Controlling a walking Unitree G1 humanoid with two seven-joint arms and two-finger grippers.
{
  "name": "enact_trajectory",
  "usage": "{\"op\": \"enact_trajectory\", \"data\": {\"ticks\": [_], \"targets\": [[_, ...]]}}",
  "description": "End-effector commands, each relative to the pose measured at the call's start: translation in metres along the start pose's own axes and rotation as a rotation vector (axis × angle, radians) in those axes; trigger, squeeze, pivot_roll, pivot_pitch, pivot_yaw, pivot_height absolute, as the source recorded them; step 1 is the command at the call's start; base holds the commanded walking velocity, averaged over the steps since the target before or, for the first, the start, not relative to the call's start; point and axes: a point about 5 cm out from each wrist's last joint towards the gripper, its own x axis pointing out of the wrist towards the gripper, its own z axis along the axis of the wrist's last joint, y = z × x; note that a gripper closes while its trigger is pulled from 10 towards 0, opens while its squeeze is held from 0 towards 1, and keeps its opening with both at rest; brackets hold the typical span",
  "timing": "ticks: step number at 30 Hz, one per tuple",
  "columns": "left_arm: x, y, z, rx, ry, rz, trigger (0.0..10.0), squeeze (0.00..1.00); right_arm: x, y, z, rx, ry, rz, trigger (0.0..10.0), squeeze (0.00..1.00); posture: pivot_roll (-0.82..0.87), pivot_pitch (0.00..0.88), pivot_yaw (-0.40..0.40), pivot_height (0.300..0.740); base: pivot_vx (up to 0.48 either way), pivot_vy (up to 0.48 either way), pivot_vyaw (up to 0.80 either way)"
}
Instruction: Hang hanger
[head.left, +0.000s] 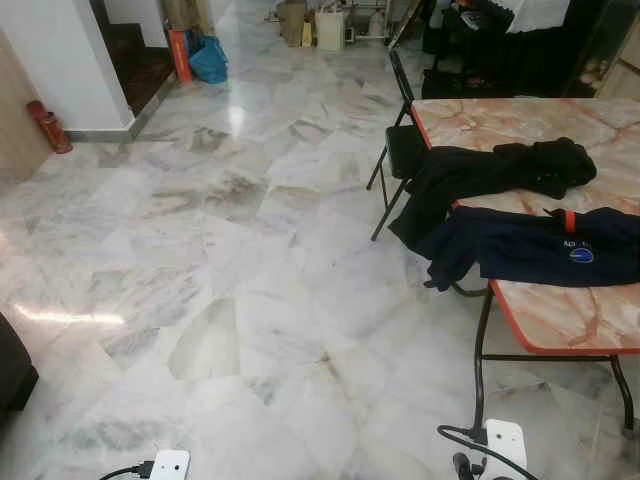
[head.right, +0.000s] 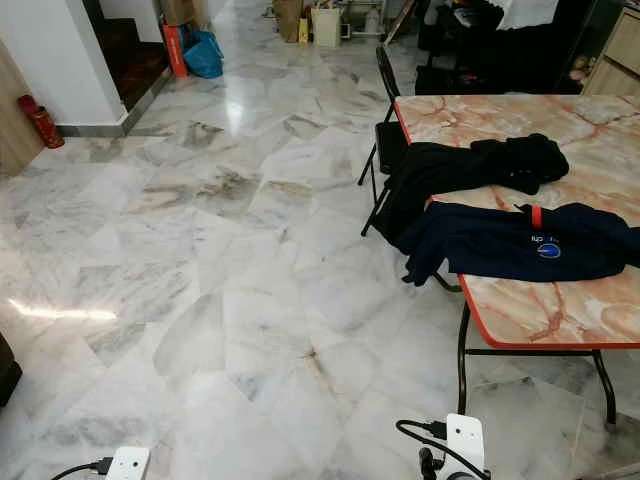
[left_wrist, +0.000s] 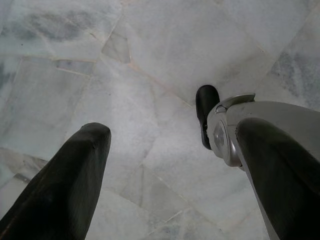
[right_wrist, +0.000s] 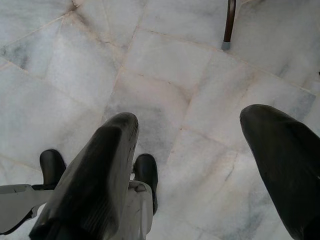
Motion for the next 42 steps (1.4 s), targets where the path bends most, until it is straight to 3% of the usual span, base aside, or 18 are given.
{"op": "enact_trajectory", "data": {"ticks": [1, 42], "targets": [[-0.0006, 0.0039, -0.0010, -0.005, -0.001, 0.009, 10.0, 0.00, 0.0005, -0.0005, 0.0042, -0.003, -0.013, -0.003, 10.0, 0.00, 0.05, 0.000, 0.005, 0.740, 0.000, 0.000, 0.00], [-0.0008, 0.0031, -0.0020, -0.006, 0.001, 0.002, 10.0, 0.00, 0.0001, 0.0006, 0.0031, 0.026, -0.025, 0.012, 10.0, 0.00, 0.05, 0.000, 0.010, 0.740, 0.000, 0.000, 0.00]]}}
